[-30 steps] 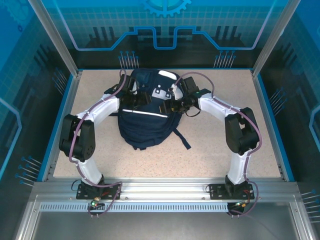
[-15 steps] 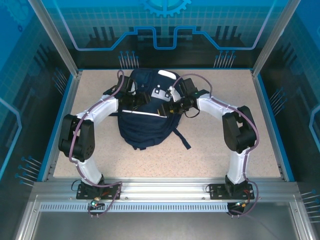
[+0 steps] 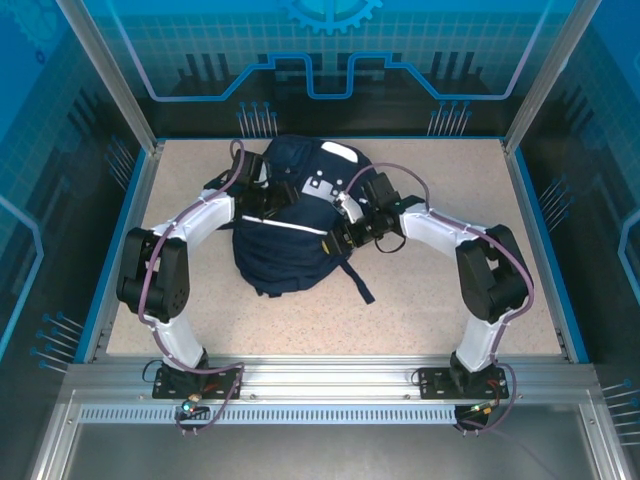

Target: Pack books, pencil case, and school supplies into a backpack

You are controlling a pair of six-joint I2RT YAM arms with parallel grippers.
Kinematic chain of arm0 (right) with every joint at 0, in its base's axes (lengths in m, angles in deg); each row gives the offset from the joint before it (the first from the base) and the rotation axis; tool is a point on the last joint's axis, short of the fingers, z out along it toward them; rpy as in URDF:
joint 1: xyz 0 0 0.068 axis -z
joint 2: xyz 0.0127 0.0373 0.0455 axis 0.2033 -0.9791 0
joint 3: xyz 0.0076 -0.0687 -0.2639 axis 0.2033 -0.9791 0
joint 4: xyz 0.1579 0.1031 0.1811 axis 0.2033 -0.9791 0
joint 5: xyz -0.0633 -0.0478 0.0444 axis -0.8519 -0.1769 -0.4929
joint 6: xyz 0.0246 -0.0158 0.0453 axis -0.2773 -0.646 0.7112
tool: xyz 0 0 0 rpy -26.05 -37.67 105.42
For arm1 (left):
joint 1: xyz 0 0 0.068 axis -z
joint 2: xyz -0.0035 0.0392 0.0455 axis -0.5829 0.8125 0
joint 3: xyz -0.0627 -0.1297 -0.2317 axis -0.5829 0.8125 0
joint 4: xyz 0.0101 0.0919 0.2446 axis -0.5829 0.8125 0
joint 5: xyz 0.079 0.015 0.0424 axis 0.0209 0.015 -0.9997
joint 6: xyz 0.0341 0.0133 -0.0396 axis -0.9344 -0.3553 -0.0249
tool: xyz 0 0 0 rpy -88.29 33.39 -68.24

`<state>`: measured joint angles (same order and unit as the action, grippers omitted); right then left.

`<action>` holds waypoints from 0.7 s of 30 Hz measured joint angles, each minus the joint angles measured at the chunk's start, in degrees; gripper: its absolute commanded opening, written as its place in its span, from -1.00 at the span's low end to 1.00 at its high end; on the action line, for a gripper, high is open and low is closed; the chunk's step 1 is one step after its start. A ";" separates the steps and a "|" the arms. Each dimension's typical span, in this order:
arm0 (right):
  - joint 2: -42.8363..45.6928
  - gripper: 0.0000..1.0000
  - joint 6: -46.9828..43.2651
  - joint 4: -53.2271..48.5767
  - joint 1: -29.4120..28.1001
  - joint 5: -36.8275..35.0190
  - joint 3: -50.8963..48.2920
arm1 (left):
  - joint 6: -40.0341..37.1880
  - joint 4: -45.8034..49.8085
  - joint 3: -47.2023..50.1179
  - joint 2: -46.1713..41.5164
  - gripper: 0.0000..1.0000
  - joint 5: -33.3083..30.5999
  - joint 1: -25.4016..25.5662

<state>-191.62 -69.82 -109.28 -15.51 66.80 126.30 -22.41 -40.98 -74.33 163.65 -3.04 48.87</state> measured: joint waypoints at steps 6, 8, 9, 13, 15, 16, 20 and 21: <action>0.17 -0.29 -0.72 -0.26 -0.90 -3.52 -0.46 | 0.00 -0.02 0.00 0.00 0.18 0.39 0.00; 0.17 -0.36 -1.03 -0.31 -1.16 -5.18 -0.44 | -0.02 0.00 0.00 -0.02 0.16 0.55 0.00; 0.17 -0.38 -1.29 -0.28 -1.31 -6.21 -0.37 | -0.09 0.00 0.00 -0.07 0.16 0.66 0.00; 0.17 -0.34 -2.01 -0.07 -2.05 -10.75 -0.33 | -0.42 0.20 -0.02 -0.63 0.12 0.98 0.02; 0.63 -0.31 -2.62 1.07 -2.47 -13.18 -1.01 | -0.72 0.48 0.00 -0.96 0.09 1.03 0.07; 1.16 -0.28 -2.89 1.84 -2.67 -14.08 -1.68 | -1.09 0.76 0.00 -1.14 0.07 1.03 0.13; 4.98 -0.23 -4.33 5.33 -3.28 -17.20 -6.01 | -2.14 2.38 -0.02 -1.86 -0.03 0.42 0.81; 5.77 -0.22 -4.57 6.23 -3.48 -17.68 -6.86 | -2.14 2.82 -0.02 -1.95 -0.07 0.17 1.16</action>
<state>-185.85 -74.38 -103.05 -18.99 49.11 119.44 -24.55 -38.16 -74.35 161.71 -2.87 50.03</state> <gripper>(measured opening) 0.382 0.496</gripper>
